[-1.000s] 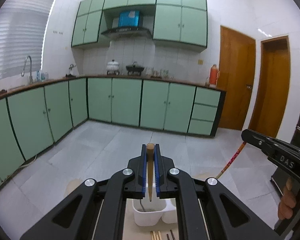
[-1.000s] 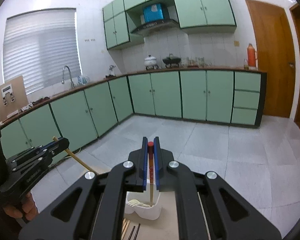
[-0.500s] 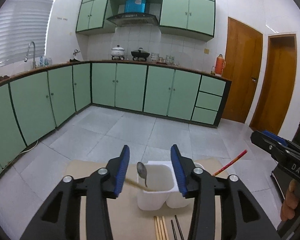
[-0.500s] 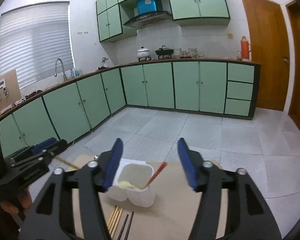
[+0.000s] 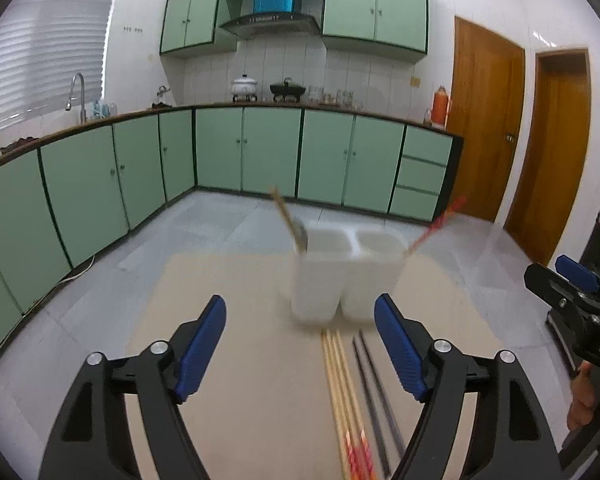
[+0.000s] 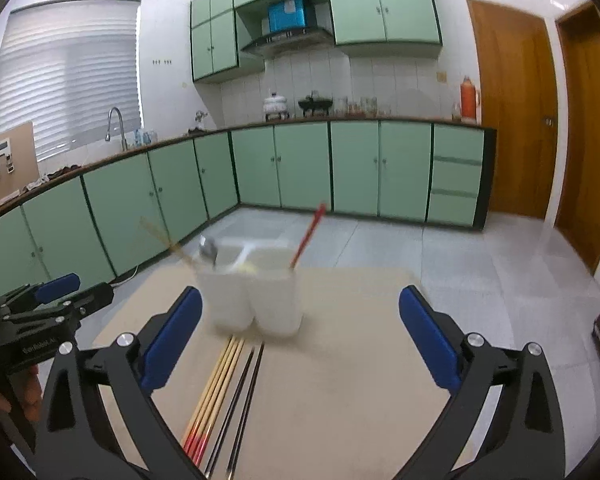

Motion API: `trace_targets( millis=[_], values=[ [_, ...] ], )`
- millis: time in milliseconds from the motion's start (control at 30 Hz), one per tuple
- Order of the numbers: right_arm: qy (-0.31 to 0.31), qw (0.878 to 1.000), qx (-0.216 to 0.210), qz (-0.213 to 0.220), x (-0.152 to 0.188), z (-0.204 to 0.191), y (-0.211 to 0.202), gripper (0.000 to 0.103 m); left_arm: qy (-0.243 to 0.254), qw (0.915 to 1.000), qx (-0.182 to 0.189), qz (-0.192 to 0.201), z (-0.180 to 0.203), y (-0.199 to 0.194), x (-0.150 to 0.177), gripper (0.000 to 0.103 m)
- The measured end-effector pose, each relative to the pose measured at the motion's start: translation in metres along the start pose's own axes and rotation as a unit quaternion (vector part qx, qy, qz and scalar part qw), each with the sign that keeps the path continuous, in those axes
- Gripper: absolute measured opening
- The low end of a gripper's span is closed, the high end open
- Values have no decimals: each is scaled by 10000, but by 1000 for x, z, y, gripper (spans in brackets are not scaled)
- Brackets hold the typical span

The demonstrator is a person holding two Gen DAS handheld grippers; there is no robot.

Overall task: Organize utensils
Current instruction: 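Withdraw both tools from the holder back toward the remaining chopsticks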

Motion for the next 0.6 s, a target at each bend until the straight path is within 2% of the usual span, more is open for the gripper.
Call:
trace_targets(
  millis=[300,467,600],
  values=[
    [296,9984,62,-486,78,-8,3,96,48,9993,-87,-373,-7,6,70,75],
    [127,9960,198,-866,117,-14,10,96,25,9976,-115,-685,-12,12,109,75],
    [111,9940,116,-1084,139,-22,15,96,113,9958,-128,-904,-9,17,132,75]
  ],
)
Point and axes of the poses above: each gripper's, at about its wrist camera, not at the fingertips, and y roughly the way its jaws point, z to its right, x to its underside, the point moved 10 cm from there along y, roughly the way its jaws point, and after that the axes turned 8 degrees about -z, right-handed, at the moved point
